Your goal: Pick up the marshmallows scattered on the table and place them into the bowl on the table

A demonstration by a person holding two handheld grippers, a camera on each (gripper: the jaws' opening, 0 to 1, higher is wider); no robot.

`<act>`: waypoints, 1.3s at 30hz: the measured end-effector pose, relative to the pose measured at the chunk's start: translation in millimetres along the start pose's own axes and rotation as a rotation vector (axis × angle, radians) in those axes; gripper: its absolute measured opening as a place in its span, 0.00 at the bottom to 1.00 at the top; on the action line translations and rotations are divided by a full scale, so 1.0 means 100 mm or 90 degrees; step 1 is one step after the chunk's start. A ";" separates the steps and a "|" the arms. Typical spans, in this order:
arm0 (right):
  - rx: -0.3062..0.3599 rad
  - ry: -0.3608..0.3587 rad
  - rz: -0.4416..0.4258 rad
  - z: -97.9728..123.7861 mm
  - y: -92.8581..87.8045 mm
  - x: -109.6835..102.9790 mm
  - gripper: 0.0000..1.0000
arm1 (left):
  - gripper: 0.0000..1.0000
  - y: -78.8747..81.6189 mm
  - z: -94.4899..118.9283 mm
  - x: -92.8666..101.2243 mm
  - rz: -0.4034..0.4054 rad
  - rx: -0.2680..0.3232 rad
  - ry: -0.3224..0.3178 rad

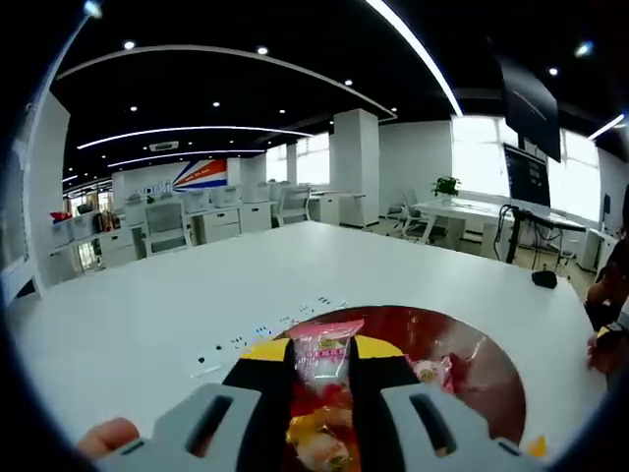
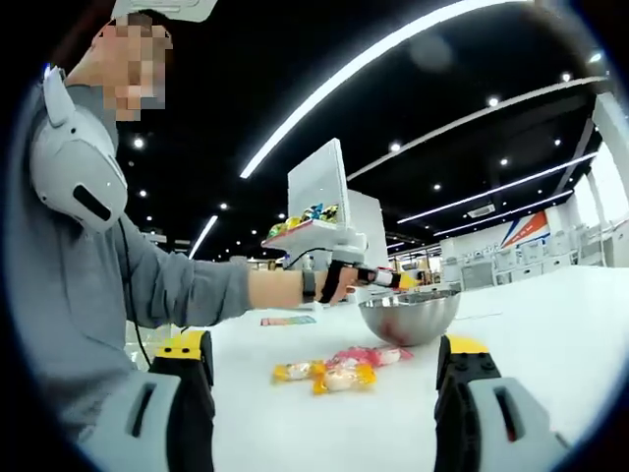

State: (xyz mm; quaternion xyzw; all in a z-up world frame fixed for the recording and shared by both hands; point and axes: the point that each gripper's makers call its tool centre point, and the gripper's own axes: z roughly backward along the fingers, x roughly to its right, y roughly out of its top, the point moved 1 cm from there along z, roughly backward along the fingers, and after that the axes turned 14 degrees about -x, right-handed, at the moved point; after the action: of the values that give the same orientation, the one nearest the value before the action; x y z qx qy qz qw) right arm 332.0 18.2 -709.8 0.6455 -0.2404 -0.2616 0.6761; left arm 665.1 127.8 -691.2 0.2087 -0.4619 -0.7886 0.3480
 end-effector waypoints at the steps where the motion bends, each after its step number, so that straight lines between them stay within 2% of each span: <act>1: -0.012 0.001 0.015 -0.02 -0.03 -0.04 0.87 | 0.24 -0.03 -0.02 0.00 -0.002 0.004 -0.002; 5: -0.042 0.002 0.069 -0.09 -0.11 -0.15 0.88 | 0.25 -0.08 -0.04 0.00 -0.008 0.015 -0.001; 6: -0.047 0.002 0.075 -0.10 -0.13 -0.17 0.88 | 0.26 -0.11 -0.05 -0.03 -0.020 0.004 0.010; 8: -0.064 0.009 0.079 -0.12 -0.17 -0.21 0.88 | 0.31 -0.11 -0.04 -0.04 -0.024 0.005 0.012; 10: -0.069 0.014 0.080 -0.12 -0.18 -0.22 0.88 | 0.44 -0.07 -0.02 -0.04 -0.012 0.022 0.006; 13: -0.063 0.016 0.073 -0.10 -0.17 -0.20 0.88 | 0.56 0.01 0.04 -0.06 0.006 0.054 0.004; 15: -0.052 0.015 0.059 -0.08 -0.13 -0.18 0.88 | 0.70 0.11 0.09 -0.06 0.011 0.087 0.002; 16: -0.046 0.014 0.052 -0.07 -0.11 -0.16 0.88 | 0.82 0.17 0.12 -0.05 0.022 0.106 -0.007; 18: -0.037 0.012 0.041 -0.05 -0.09 -0.13 0.88 | 0.95 0.22 0.17 -0.05 0.026 0.118 -0.011; 22: -0.014 0.009 0.017 -0.01 -0.03 -0.08 0.88 | 0.95 0.29 0.25 -0.01 0.012 0.128 -0.017; 28: -0.015 0.007 0.019 -0.03 -0.03 -0.09 0.88 | 0.95 0.30 0.40 0.00 -0.017 0.115 -0.014; 31: -0.017 0.016 0.023 -0.03 -0.04 -0.13 0.89 | 0.95 0.44 0.70 0.06 -0.022 0.123 -0.027; 33: -0.023 0.020 0.026 -0.04 -0.06 -0.14 0.90 | 0.95 0.52 0.92 0.11 -0.048 0.116 -0.024; 36: -0.030 0.026 0.022 -0.05 -0.08 -0.14 0.91 | 0.95 0.74 1.40 0.21 -0.081 0.145 -0.028; 39: -0.033 0.029 0.020 -0.06 -0.08 -0.14 0.91 | 0.95 0.92 2.01 0.35 -0.095 0.176 -0.029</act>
State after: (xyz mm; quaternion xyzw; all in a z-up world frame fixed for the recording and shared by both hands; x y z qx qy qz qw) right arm 325.3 32.0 -718.2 0.6299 -0.2284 -0.2426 0.7016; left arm 544.1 188.6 -513.2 0.2706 -0.5568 -0.7459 0.2459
